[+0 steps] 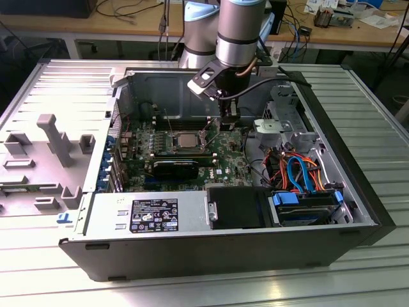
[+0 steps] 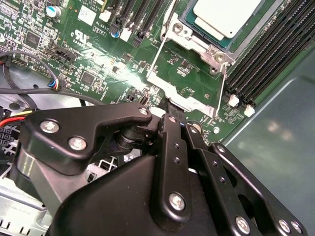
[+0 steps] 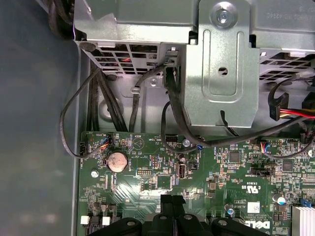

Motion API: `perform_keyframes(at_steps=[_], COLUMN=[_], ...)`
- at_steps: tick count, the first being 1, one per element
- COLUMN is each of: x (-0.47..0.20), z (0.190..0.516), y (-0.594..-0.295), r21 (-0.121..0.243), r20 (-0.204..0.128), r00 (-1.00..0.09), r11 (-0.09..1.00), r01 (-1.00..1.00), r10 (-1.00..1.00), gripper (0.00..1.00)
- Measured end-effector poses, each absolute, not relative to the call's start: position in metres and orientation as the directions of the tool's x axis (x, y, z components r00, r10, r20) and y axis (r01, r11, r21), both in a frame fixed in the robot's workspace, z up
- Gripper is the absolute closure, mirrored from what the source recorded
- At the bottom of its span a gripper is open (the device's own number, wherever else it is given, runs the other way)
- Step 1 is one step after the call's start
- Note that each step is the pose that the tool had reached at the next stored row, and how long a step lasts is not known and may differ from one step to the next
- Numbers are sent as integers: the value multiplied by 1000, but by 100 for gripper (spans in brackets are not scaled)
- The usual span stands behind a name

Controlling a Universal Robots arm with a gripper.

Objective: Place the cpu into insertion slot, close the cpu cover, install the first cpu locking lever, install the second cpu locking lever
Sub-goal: 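Close the cpu cover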

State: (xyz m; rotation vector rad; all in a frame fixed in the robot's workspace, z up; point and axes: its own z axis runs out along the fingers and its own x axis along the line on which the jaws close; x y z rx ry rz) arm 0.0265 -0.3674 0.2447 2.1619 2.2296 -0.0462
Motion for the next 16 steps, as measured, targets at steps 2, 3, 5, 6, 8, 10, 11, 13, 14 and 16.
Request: perform_keyframes(at_steps=[2, 3, 5, 6, 8, 10, 11, 13, 14, 16], x=[26, 26, 26, 25, 24, 23, 22, 20, 19, 18], z=[245, 245, 245, 245, 245, 245, 245, 245, 245, 245], y=[-367, -367, -367, -367, -367, -367, -367, -367, -367, -367], r21=[3, 3, 3, 3, 3, 3, 3, 3, 3, 3], r20=[-46, -46, -46, -46, -46, -46, -46, -46, -46, -46], r00=[-31, -31, -31, -31, -31, -31, -31, -31, -31, -31], r11=[31, 31, 31, 31, 31, 31, 31, 31, 31, 31], r01=[1000, 1000, 1000, 1000, 1000, 1000, 1000, 1000, 1000, 1000], r10=[998, 998, 998, 998, 998, 998, 998, 998, 998, 998], gripper=[89, 89, 89, 89, 89, 89, 89, 89, 89, 89])
